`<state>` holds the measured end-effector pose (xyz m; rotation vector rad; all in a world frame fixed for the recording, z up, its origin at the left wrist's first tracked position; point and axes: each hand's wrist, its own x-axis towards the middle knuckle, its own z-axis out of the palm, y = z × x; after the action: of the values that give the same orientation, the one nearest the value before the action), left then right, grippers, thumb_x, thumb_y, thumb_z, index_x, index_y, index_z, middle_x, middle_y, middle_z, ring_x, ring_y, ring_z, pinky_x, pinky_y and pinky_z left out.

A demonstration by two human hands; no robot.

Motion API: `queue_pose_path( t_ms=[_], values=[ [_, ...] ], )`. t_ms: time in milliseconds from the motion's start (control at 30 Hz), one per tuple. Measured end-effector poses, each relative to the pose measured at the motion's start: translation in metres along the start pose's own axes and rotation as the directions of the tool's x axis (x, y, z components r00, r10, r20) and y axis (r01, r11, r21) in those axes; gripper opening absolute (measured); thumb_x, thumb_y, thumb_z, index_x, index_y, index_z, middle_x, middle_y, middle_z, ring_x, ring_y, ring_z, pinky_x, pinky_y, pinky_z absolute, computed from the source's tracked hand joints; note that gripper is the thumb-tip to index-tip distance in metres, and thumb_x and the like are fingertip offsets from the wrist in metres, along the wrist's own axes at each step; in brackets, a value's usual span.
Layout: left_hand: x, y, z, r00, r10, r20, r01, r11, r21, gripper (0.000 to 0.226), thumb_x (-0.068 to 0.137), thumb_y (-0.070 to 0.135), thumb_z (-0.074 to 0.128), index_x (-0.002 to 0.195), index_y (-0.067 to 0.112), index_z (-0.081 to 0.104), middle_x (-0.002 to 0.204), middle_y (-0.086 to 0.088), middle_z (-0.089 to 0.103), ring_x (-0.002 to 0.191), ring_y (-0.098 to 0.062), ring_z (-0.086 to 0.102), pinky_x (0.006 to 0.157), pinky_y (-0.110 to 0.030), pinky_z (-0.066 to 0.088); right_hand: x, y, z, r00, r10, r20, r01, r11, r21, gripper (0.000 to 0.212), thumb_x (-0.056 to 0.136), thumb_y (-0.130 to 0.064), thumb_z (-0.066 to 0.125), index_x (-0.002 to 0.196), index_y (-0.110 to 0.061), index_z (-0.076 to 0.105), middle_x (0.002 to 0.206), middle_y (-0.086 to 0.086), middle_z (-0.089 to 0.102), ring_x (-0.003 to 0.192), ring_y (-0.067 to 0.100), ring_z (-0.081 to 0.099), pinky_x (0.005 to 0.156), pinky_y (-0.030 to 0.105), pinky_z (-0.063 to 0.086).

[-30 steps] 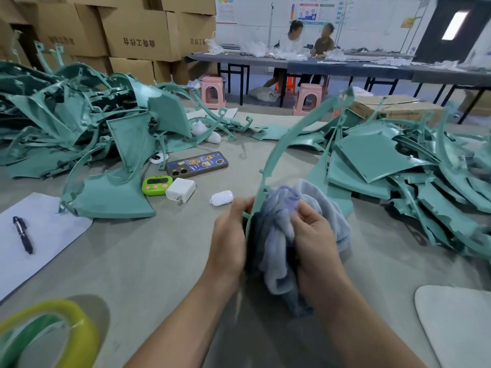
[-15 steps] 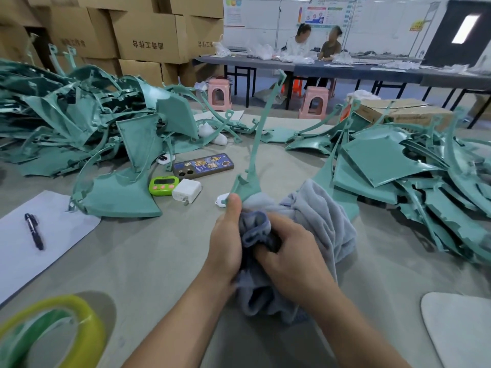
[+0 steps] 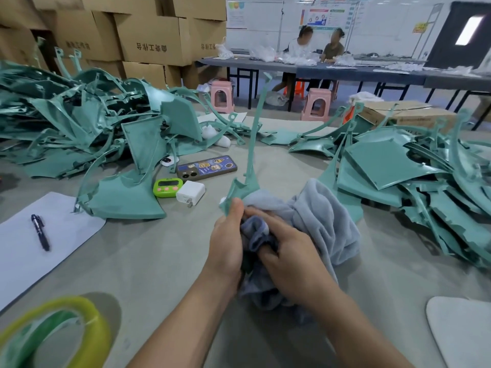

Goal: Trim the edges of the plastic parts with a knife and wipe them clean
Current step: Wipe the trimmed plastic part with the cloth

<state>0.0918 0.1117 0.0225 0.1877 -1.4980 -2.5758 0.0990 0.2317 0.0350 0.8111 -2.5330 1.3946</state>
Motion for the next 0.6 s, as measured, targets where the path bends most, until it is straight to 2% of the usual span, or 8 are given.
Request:
queue_pose_path(
  t_ms=[100,167,233,300,367,433,500,600],
  values=[
    [-0.001,-0.005,0.003,1.0,-0.005,0.01,0.005,1.0,0.025,0.044,0.101,0.034,0.051,0.075,0.012,0.079,0.08,-0.011,0.075,0.072,-0.022,0.072,0.059,-0.028,0.056,0.008,0.006,-0.002,0.986,0.135,-0.095,-0.136,0.991,-0.001,0.062,0.089,0.0,0.051,0.128,-0.048,0.06,0.12,-0.045,0.054,0.113,-0.028,0.041,0.091,-0.009,0.029],
    [-0.001,-0.008,0.004,1.0,0.022,0.022,-0.024,0.996,0.09,0.026,0.096,0.026,0.059,0.089,0.014,0.081,0.091,-0.013,0.077,0.079,-0.025,0.072,0.066,-0.033,0.058,0.01,0.012,-0.008,0.966,0.189,-0.175,-0.181,0.982,0.058,0.04,0.09,-0.002,0.047,0.089,-0.039,0.061,0.084,-0.032,0.061,0.084,-0.012,0.057,0.069,0.002,0.045],
    [-0.001,-0.006,0.002,0.998,0.06,-0.008,-0.058,0.988,0.145,0.022,0.083,0.025,0.064,0.089,0.01,0.078,0.088,-0.013,0.075,0.077,-0.026,0.068,0.069,-0.038,0.055,0.007,0.014,-0.018,0.947,0.187,-0.263,-0.195,0.981,-0.004,0.021,0.079,-0.008,0.049,0.07,-0.027,0.045,0.069,-0.014,0.049,0.073,0.006,0.05,0.067,0.021,0.047],
    [0.0,-0.004,-0.005,0.993,0.087,-0.084,-0.069,0.977,0.2,0.02,0.077,0.027,0.066,0.085,0.013,0.077,0.081,-0.009,0.074,0.073,-0.023,0.065,0.067,-0.036,0.053,0.004,0.016,-0.03,0.94,0.162,-0.299,-0.209,0.969,-0.133,0.023,0.068,-0.013,0.049,0.074,-0.032,0.036,0.08,-0.016,0.048,0.081,0.012,0.048,0.079,0.03,0.041],
    [0.002,0.0,-0.015,0.985,0.089,-0.151,-0.056,0.976,0.209,0.017,0.075,0.028,0.069,0.084,0.017,0.079,0.082,-0.006,0.077,0.072,-0.021,0.067,0.066,-0.035,0.055,-0.003,0.019,-0.035,0.91,0.185,-0.37,-0.281,0.934,-0.223,0.03,0.066,-0.005,0.054,0.082,-0.03,0.047,0.089,-0.008,0.061,0.088,0.021,0.06,0.083,0.038,0.047],
    [0.003,0.002,-0.024,0.977,0.068,-0.2,-0.031,0.982,0.185,0.016,0.072,0.027,0.072,0.085,0.022,0.08,0.087,-0.006,0.079,0.073,-0.019,0.071,0.067,-0.035,0.058,-0.008,0.014,-0.034,0.892,0.134,-0.431,-0.32,0.86,-0.397,0.067,0.057,0.008,0.062,0.115,-0.025,0.066,0.122,0.001,0.068,0.117,0.03,0.058,0.103,0.044,0.044],
    [0.004,0.002,-0.027,0.968,0.037,-0.246,0.003,0.987,0.16,0.017,0.068,0.025,0.075,0.083,0.023,0.081,0.086,-0.006,0.079,0.074,-0.019,0.073,0.066,-0.033,0.06,-0.014,0.004,-0.029,0.904,0.022,-0.428,-0.226,0.873,-0.432,0.09,0.054,0.008,0.061,0.139,-0.022,0.06,0.143,-0.007,0.057,0.14,0.016,0.042,0.12,0.03,0.027],
    [0.003,-0.003,-0.031,0.961,0.02,-0.275,0.041,0.976,0.212,0.021,0.064,0.03,0.079,0.084,0.022,0.081,0.084,-0.007,0.079,0.075,-0.021,0.074,0.067,-0.037,0.062,-0.017,-0.013,-0.011,0.932,-0.085,-0.352,-0.037,0.945,-0.326,0.079,0.06,-0.001,0.057,0.136,-0.023,0.064,0.142,-0.016,0.057,0.138,0.0,0.044,0.115,0.016,0.03]
  ],
)
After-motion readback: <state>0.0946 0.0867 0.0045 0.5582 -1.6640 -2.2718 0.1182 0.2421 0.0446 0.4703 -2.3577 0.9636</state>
